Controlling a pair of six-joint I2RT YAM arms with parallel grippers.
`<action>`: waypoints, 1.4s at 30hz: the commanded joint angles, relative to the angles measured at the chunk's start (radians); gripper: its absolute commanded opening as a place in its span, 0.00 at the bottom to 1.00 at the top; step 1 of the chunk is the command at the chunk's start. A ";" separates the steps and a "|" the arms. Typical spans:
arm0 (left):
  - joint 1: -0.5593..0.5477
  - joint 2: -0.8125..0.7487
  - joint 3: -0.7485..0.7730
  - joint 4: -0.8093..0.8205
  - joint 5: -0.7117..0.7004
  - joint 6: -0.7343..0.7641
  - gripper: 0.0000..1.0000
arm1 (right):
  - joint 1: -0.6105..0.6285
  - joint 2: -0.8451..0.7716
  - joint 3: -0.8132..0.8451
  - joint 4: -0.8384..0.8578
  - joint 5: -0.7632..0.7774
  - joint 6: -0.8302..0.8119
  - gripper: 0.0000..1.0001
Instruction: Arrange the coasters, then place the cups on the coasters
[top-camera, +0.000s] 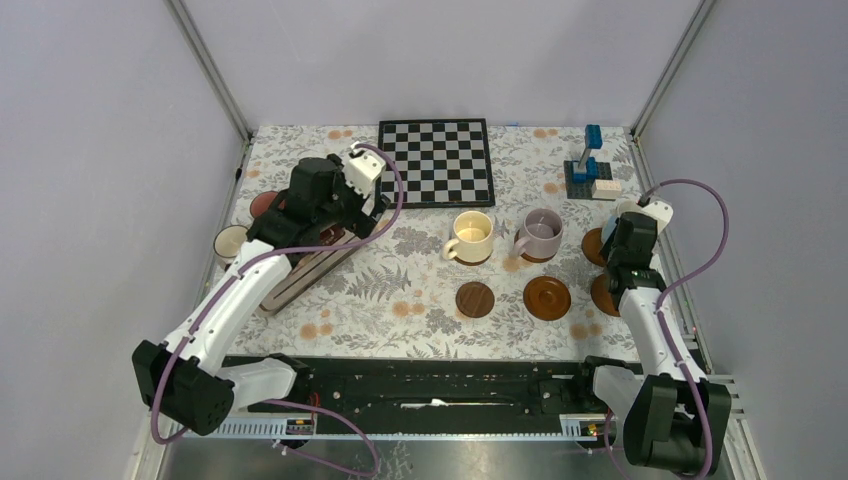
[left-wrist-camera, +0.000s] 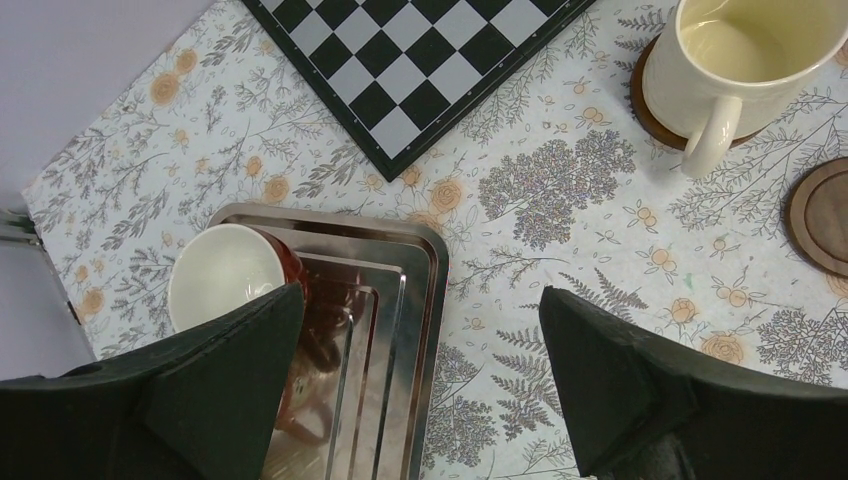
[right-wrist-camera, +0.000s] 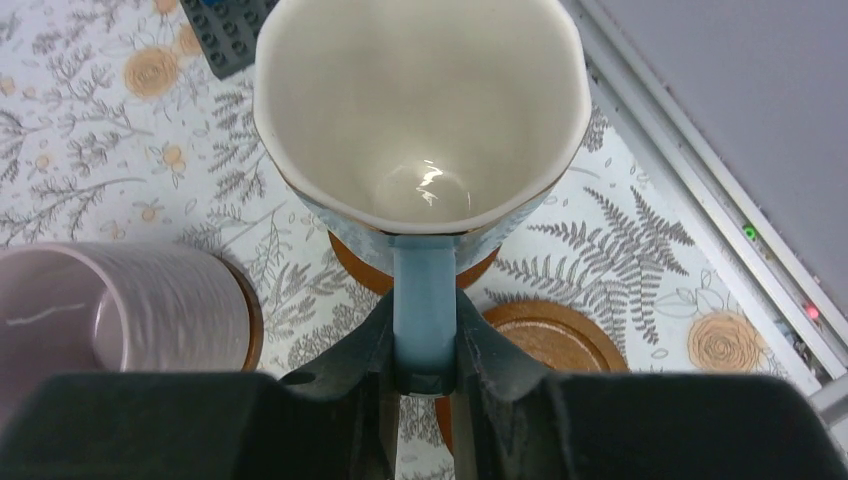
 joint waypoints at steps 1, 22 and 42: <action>0.008 0.002 -0.002 0.063 0.024 -0.031 0.99 | 0.015 0.007 0.004 0.240 0.083 -0.035 0.00; 0.014 -0.012 -0.025 0.062 0.024 -0.053 0.99 | 0.100 0.133 -0.029 0.317 0.230 0.023 0.00; 0.022 -0.027 -0.047 0.066 0.028 -0.033 0.99 | 0.111 0.218 -0.030 0.305 0.214 0.055 0.07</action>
